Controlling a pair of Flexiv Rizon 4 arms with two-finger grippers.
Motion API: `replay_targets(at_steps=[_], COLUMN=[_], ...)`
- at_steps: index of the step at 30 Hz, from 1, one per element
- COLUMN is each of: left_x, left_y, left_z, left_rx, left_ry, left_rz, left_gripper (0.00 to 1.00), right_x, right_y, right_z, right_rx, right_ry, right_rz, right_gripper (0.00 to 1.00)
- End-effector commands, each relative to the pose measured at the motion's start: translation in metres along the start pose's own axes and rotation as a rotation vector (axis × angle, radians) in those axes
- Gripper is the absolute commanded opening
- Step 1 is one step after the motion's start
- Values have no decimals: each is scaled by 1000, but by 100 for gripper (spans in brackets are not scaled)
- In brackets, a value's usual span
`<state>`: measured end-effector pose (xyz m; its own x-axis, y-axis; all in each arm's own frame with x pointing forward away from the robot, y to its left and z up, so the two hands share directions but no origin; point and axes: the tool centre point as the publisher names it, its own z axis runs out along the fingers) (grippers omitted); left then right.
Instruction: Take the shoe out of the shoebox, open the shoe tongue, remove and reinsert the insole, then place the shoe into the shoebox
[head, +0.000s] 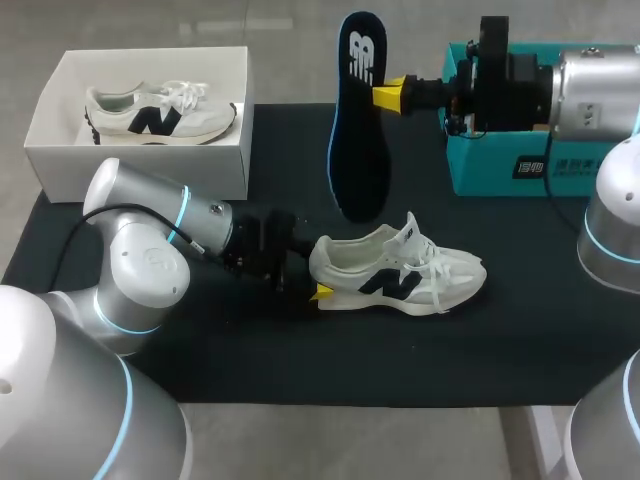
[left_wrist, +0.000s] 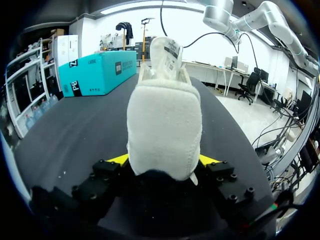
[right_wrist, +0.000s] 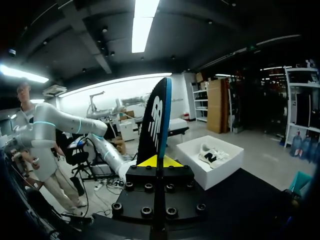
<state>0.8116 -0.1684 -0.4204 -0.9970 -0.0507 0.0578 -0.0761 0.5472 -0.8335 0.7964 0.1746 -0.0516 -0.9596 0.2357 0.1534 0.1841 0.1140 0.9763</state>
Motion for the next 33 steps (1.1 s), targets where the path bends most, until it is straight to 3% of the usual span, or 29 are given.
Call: replay_targets(at_steps=[1, 10, 21, 25, 33], left_x=[1, 1, 1, 1, 1], left_y=[0, 0, 0, 0, 0], left_z=[0, 0, 0, 0, 0], left_rx=[-2, -2, -2, -2, -2], left_ry=[-1, -1, -1, -1, -1], left_rz=[0, 0, 0, 0, 0], left_gripper=[0, 0, 0, 0, 0], right_x=[12, 60, 110, 126, 161], right_y=[3, -1, 4, 0, -7], right_z=[1, -13, -34, -39, -48], right_rx=[67, 66, 133, 198, 172], right_ry=[25, 40, -32, -59, -149], right_rz=[34, 103, 154, 185, 211], right_gripper=[0, 0, 0, 0, 0])
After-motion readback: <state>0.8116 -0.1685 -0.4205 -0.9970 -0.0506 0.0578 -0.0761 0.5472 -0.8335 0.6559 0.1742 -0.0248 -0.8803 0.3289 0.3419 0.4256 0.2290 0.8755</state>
